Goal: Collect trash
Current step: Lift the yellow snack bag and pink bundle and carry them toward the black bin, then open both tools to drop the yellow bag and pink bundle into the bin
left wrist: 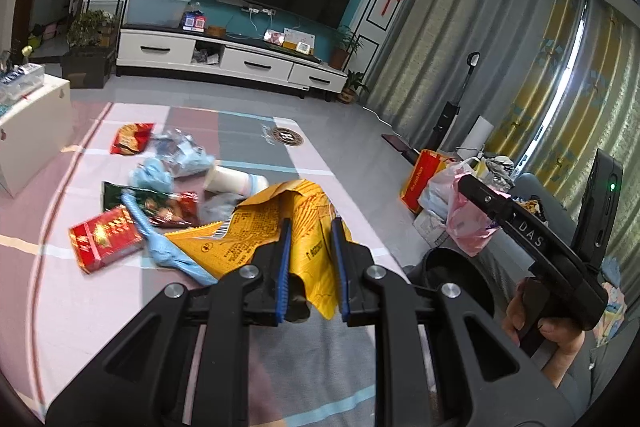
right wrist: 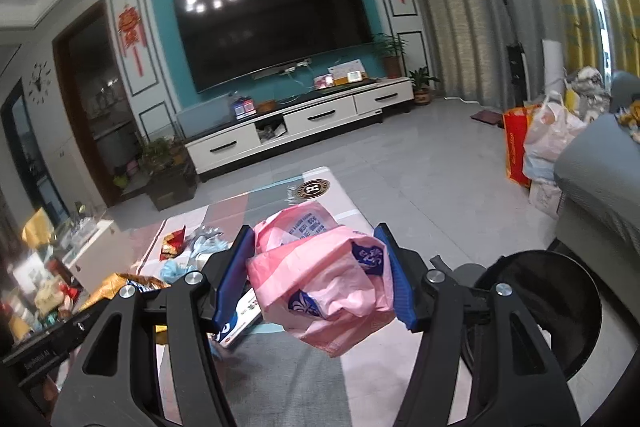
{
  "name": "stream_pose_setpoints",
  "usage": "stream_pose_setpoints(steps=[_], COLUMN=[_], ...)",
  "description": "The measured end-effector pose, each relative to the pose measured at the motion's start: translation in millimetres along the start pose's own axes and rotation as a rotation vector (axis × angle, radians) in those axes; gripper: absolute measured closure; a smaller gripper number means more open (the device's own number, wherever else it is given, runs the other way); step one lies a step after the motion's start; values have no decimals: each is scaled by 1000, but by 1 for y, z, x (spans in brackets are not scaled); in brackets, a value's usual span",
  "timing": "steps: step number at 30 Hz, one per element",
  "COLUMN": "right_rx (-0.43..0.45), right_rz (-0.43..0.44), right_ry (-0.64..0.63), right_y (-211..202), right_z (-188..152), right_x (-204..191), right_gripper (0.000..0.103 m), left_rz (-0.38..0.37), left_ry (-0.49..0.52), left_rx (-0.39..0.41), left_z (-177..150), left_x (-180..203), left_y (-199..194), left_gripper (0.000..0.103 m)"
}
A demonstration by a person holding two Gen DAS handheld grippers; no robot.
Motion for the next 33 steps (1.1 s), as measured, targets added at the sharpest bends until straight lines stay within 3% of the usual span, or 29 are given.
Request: stream_pose_setpoints(steps=[13, 33], right_rx=[61, 51], right_rz=[-210, -338], right_ry=[202, 465], right_y=[-23, -45], right_z=[-1, -34], right_x=[120, 237], right_gripper=[42, 42], left_rz=[-194, -370], left_ry=[16, 117], left_rx=[-83, -310], left_z=[-19, -79], left_x=[106, 227], left_y=[59, 152], left_gripper=[83, 83])
Point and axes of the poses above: each gripper's, at about its wrist camera, not at the fingertips, and y roughly the way its jaws point, x to its right, z to its top, the point moved 9 cm from there along y, roughly the way its jaws point, and after that the axes turned 1 degree about -x, right-handed, at the moved point
